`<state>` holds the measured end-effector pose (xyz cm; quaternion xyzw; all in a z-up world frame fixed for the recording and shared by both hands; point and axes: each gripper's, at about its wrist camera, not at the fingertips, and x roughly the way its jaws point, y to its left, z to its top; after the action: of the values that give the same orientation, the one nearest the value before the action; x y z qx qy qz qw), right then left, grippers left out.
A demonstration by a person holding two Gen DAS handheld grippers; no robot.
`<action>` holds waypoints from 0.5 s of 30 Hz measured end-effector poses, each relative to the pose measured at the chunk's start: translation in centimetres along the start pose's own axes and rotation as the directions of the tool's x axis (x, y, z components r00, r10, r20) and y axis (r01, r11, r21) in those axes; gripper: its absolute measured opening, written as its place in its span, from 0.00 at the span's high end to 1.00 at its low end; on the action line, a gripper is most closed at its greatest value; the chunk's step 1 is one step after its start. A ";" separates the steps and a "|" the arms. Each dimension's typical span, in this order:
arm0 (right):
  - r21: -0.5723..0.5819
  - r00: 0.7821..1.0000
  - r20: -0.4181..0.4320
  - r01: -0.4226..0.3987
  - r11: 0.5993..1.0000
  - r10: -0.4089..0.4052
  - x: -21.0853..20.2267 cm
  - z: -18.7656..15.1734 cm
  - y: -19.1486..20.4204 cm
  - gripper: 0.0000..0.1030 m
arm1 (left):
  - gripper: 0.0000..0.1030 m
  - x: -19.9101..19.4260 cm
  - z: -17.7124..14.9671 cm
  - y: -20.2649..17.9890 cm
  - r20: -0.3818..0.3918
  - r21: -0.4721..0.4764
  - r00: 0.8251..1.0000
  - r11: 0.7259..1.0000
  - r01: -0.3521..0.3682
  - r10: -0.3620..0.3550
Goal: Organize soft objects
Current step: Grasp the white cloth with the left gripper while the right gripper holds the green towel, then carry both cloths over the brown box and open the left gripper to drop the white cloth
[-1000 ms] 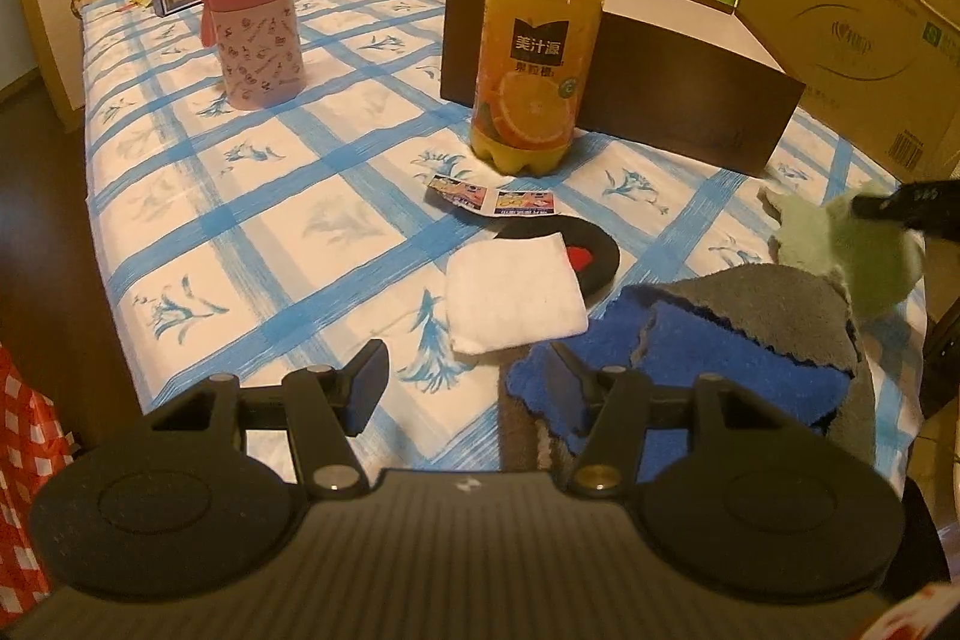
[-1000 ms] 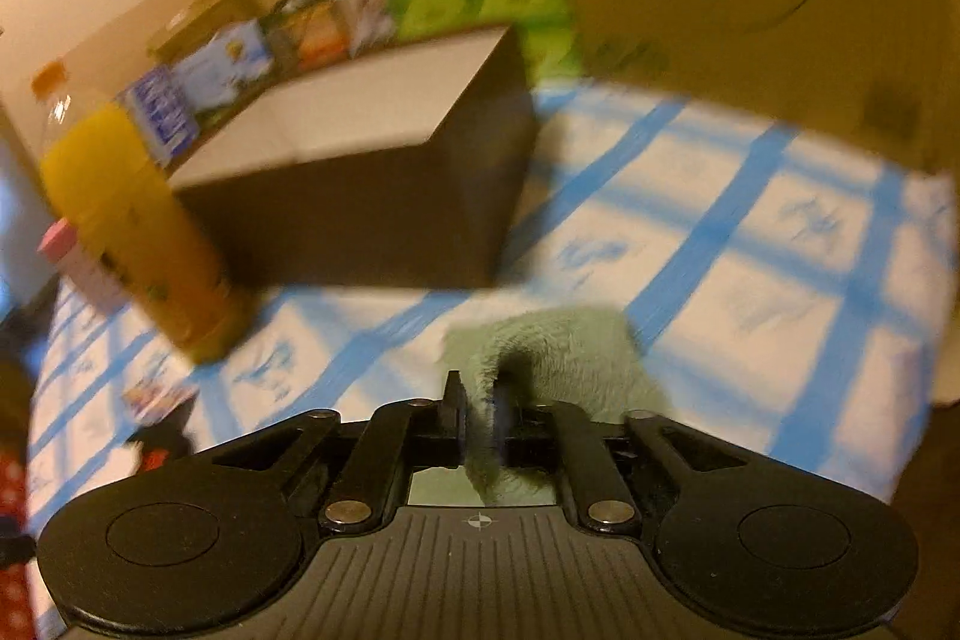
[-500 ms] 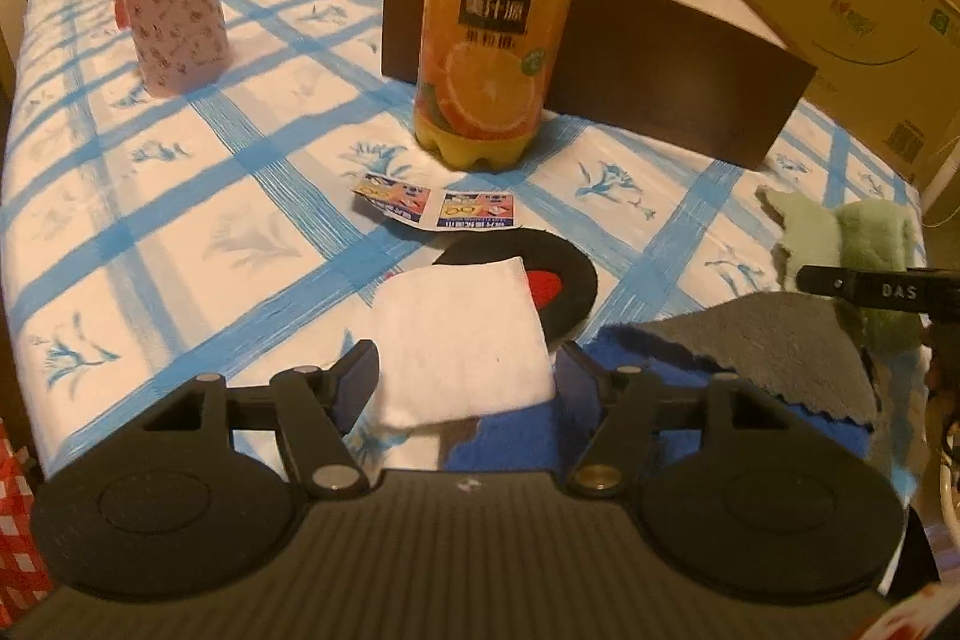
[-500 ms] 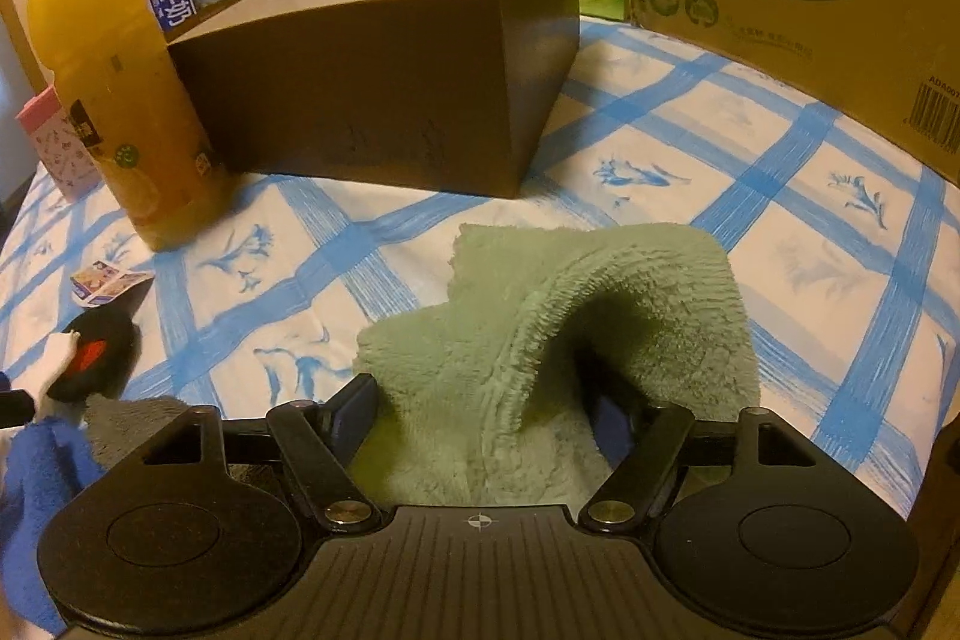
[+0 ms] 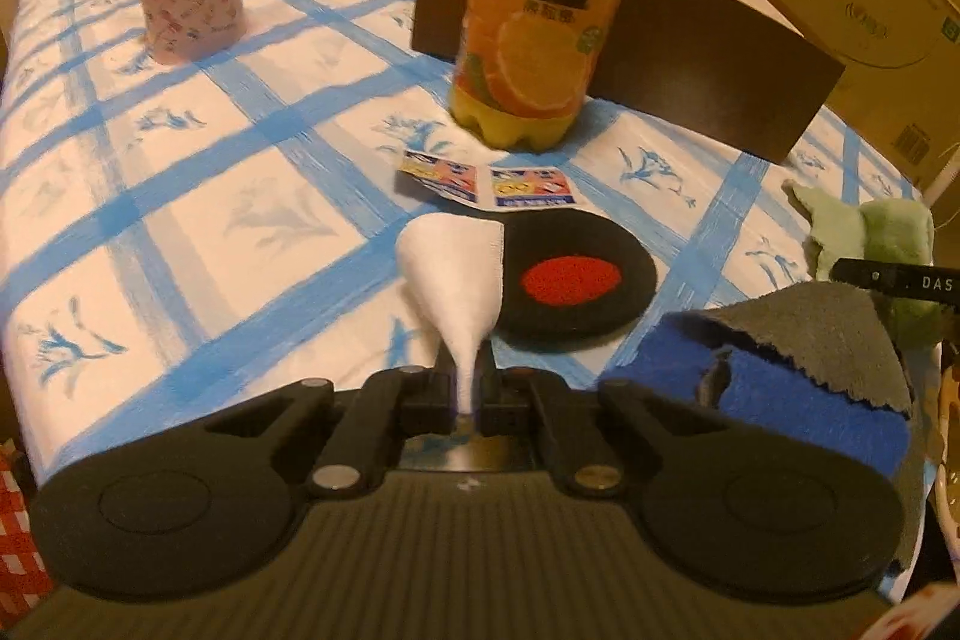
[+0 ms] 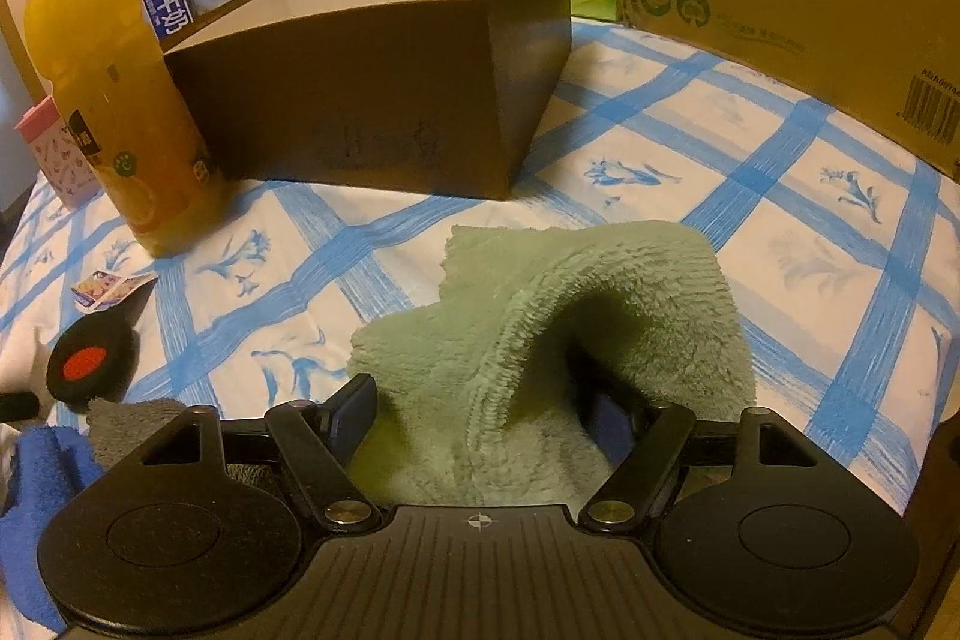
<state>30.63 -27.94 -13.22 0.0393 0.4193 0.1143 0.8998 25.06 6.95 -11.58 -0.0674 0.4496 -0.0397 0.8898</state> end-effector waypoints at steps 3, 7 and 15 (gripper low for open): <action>-0.010 1.000 0.010 0.006 1.000 -0.006 -0.3 0.1 0.0 0.28 | 0.97 -1.1 -0.1 0.5 0.027 0.012 1.000 1.000 -0.014 0.014; -0.025 1.000 -0.001 0.028 0.999 -0.028 0.4 0.4 -0.3 0.27 | 0.96 -2.3 -0.2 1.0 0.044 0.020 0.998 0.999 -0.045 0.044; -0.139 1.000 0.011 0.027 0.990 -0.026 2.1 0.8 -0.1 0.71 | 0.96 -2.8 1.0 2.0 0.067 0.053 0.995 0.995 -0.081 0.077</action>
<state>32.56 -27.53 -14.24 -0.0286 0.4067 0.1312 0.9036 24.23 9.42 -9.03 -0.0258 0.4215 -0.0148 0.9063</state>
